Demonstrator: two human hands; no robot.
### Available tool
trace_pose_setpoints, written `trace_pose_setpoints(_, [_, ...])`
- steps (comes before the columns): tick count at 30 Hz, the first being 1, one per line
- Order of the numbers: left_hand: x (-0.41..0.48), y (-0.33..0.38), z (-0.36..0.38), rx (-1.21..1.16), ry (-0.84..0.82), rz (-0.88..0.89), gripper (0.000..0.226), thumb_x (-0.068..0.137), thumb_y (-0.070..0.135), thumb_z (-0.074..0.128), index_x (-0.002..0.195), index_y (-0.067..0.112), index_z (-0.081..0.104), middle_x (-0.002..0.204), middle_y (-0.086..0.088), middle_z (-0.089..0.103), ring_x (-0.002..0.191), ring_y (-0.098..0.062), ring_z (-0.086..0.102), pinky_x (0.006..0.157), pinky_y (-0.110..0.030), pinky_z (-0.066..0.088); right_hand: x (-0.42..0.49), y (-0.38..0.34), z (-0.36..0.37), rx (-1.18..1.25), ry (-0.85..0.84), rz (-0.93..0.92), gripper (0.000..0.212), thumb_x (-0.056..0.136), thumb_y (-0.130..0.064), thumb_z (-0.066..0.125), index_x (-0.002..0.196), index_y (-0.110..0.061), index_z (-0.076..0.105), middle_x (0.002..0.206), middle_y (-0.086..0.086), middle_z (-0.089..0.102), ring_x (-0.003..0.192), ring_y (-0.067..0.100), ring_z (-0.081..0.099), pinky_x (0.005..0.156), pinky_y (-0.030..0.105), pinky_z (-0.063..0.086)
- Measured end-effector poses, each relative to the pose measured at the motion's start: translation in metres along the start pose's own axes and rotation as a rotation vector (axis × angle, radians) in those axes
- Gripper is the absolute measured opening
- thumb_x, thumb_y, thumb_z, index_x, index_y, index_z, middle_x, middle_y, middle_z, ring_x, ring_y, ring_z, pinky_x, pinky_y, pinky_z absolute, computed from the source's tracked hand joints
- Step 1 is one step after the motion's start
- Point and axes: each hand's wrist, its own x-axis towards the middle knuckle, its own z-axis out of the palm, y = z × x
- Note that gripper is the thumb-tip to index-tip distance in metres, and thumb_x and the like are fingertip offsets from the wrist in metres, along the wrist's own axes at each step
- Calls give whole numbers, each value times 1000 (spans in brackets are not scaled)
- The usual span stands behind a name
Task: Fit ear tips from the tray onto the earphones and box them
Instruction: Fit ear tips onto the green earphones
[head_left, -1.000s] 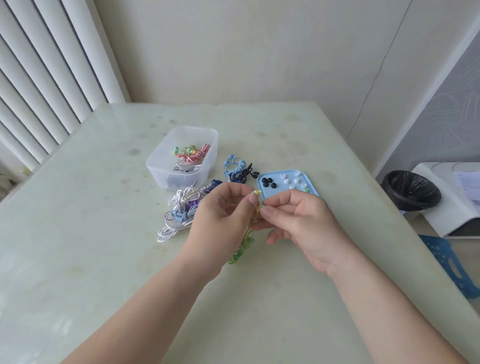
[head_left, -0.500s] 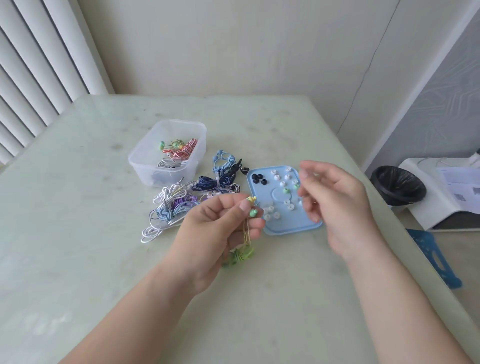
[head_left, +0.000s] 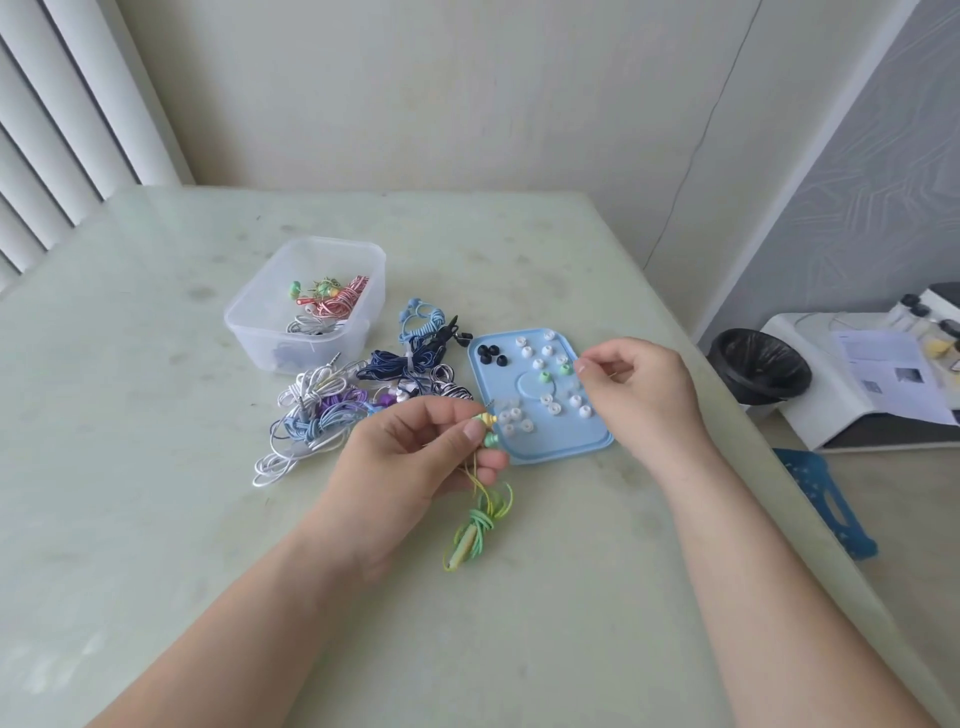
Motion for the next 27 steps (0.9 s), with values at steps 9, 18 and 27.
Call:
trace_pose_setpoints(9, [3, 6, -3, -228, 13, -35, 24, 82, 11, 72, 103, 1, 71, 85, -16, 66, 62, -24, 65, 57, -29, 56, 33, -16, 11, -325, -142, 30, 12, 87, -23, 76, 77, -18, 74, 74, -3, 72, 76, 20, 70, 73, 33, 58])
trace_pose_setpoints(18, [3, 3, -6, -240, 11, -27, 22, 82, 11, 73, 102, 3, 73, 87, -17, 69, 66, -26, 67, 62, -31, 58, 36, -19, 4, -261, -136, 56, 12, 83, -10, 78, 89, -20, 76, 87, -7, 72, 87, 14, 70, 70, 22, 49])
trace_pose_setpoints(27, [4, 1, -6, -220, 23, 10, 23, 82, 14, 72, 103, 4, 75, 88, -19, 71, 67, -26, 67, 63, -31, 58, -12, -50, 14, 279, -240, 1, 14, 92, -4, 70, 92, -16, 77, 78, 5, 75, 64, 11, 65, 58, 27, 54])
